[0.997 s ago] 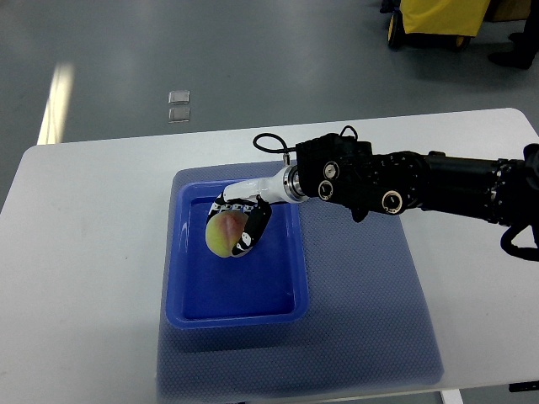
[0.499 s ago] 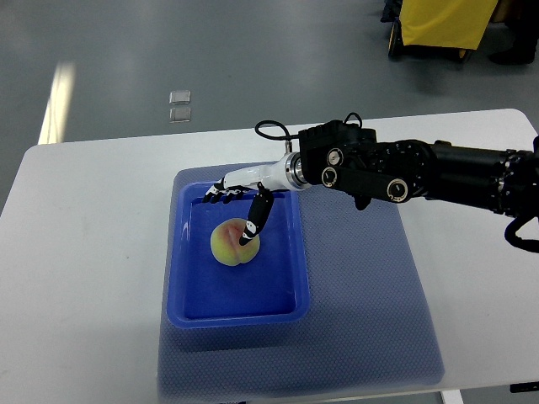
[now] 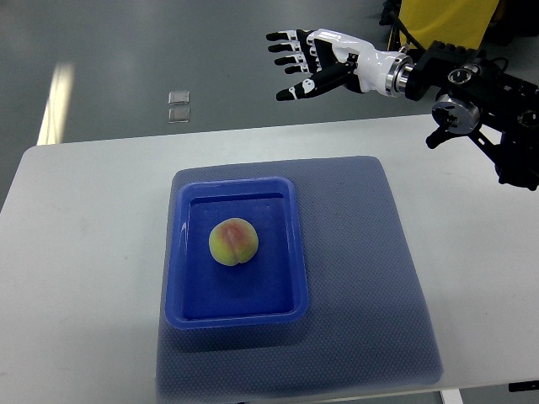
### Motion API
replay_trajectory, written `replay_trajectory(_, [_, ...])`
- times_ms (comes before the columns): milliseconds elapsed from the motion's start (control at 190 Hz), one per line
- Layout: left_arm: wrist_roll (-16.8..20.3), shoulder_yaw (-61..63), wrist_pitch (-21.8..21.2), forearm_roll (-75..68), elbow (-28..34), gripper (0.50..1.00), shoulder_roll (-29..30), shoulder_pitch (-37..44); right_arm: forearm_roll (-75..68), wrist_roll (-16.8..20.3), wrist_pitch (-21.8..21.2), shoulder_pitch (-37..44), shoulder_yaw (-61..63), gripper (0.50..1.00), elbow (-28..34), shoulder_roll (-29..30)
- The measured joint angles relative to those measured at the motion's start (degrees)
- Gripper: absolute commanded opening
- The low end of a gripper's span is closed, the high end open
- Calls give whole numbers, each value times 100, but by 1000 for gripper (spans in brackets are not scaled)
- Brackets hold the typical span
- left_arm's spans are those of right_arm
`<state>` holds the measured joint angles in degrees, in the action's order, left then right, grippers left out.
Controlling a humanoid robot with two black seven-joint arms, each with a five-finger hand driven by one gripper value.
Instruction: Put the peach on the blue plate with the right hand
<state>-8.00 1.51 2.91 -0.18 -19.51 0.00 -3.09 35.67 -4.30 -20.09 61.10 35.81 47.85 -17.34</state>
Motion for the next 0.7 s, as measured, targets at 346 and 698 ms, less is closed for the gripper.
replay_trajectory(346, [0, 1, 0, -14, -18, 1000, 0, 1, -1800, -836, 124, -1938, 2355, 928, -622, 700])
replay_trajectory(698, [-9, -2, -1, -19, -26, 1000, 0, 1, -2856, -1063, 97, -2005, 2431, 928, -1414, 1172])
